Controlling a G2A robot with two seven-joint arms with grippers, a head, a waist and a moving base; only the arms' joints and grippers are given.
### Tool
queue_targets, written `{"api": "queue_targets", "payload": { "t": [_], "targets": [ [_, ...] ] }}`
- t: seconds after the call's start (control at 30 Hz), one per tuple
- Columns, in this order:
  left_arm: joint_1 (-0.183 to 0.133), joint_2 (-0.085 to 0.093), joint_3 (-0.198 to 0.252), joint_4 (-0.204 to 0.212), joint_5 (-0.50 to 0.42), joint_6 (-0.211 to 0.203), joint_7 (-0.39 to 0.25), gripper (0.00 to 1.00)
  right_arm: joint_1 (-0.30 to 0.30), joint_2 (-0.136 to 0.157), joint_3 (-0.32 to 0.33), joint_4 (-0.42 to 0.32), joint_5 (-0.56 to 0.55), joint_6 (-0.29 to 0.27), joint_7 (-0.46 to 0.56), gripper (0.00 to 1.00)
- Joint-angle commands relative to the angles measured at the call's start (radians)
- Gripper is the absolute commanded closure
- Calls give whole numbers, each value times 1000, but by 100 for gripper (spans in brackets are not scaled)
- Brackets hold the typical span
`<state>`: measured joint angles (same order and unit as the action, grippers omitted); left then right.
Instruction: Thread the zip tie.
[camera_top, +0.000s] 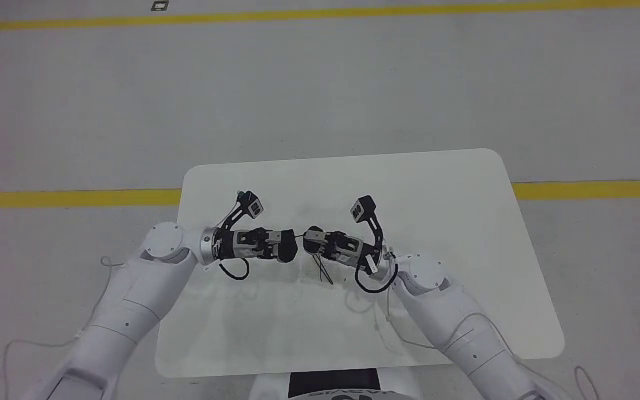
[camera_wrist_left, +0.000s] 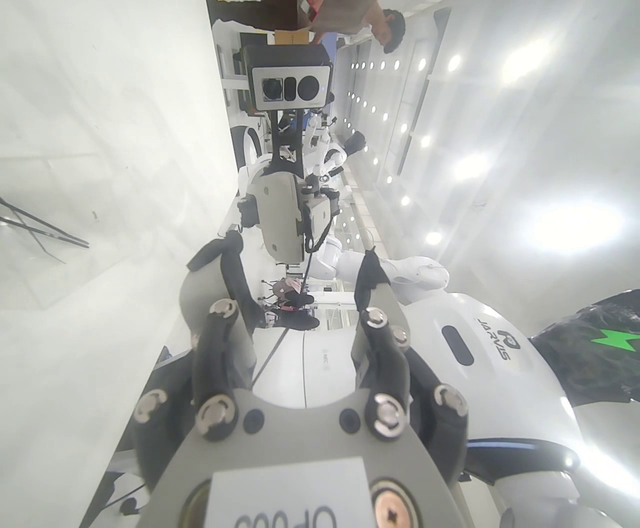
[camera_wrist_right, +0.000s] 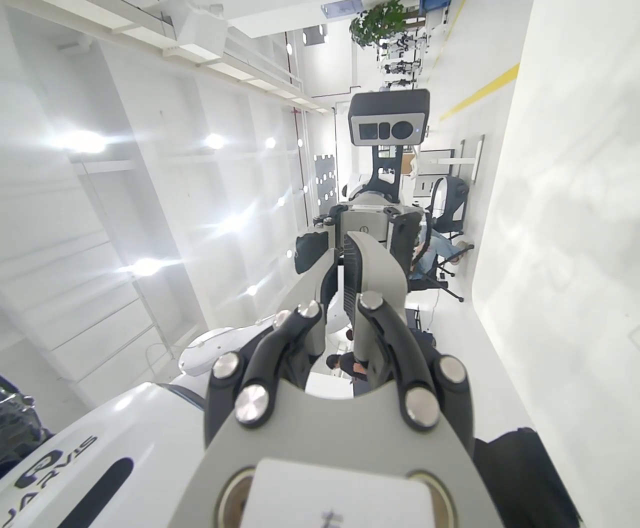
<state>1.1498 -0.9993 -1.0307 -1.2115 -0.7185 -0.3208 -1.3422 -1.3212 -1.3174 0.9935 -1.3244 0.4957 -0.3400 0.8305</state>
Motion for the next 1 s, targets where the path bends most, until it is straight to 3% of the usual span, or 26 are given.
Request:
{"api": "queue_targets", "payload": {
  "t": [0.0,0.33,0.67,0.97],
  "targets": [
    [0,0,1,0,-2,1,-2,58,-5,-1,8,-4,5,0,-10,100],
    [-3,1,3,0,-18,3,-8,62,-25,-6,34,-18,-6,0,-64,100],
    [-6,-1,6,2,-42,-1,0,69,-24,-9,12,-11,-113,0,-99,100],
    [-4,1,0,7,-45,-7,9,71,-18,-8,7,3,-132,0,-108,100]
  ]
}}
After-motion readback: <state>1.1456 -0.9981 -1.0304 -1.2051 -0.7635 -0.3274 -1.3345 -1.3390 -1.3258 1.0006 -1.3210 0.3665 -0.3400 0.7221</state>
